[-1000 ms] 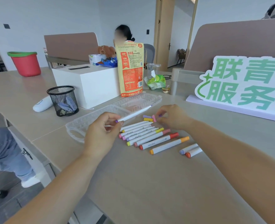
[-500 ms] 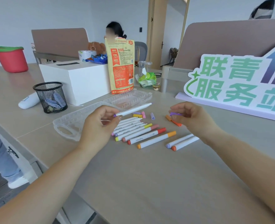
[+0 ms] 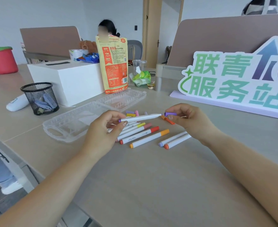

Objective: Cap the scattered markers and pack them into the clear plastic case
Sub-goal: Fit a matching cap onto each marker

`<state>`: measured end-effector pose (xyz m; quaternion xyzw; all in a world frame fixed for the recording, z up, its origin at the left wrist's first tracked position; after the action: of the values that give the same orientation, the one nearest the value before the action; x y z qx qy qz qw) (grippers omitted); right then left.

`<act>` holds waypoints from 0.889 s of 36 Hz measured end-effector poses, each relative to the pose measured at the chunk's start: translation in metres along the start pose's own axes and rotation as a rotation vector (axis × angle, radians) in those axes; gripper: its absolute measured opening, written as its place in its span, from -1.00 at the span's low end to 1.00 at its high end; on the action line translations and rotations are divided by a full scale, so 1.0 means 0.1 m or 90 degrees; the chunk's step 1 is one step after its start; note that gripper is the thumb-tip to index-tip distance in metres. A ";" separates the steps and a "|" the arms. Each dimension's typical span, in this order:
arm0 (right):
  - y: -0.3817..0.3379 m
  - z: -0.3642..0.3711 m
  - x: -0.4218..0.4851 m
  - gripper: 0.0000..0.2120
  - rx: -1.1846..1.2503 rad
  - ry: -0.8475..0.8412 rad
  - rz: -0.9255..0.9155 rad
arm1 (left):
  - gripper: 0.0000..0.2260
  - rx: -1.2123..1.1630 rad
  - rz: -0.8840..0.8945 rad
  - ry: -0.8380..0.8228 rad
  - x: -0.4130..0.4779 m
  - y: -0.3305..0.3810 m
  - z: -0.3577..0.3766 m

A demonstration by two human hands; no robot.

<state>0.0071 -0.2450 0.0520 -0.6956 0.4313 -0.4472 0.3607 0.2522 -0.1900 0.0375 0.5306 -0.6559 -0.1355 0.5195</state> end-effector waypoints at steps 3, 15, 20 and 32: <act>0.01 0.01 0.00 -0.90 -0.021 -0.002 -0.004 | -0.78 0.003 0.009 -0.003 0.00 0.00 0.01; -0.08 0.20 -0.05 -0.88 -0.033 -0.035 -0.042 | -0.77 -0.032 0.010 -0.013 -0.01 0.02 0.00; -0.10 0.19 -0.06 -0.86 -0.033 -0.029 -0.052 | -0.75 -0.031 0.005 -0.008 -0.01 0.02 0.00; 0.01 0.13 -0.06 -0.91 0.029 -0.081 -0.008 | -0.81 -0.066 -0.034 -0.062 -0.05 -0.01 0.09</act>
<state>0.0180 -0.2386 0.0447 -0.7169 0.3932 -0.4139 0.4003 0.2447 -0.1899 0.0303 0.5135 -0.6580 -0.2087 0.5097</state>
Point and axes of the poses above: each hand's wrist, its own x-axis towards the middle knuckle, its own z-axis out of the palm, y = z × x, the point moved 5 cm from there along x, towards the middle knuckle, and after that the axes turned 5 degrees about x, right-handed, at the moved point
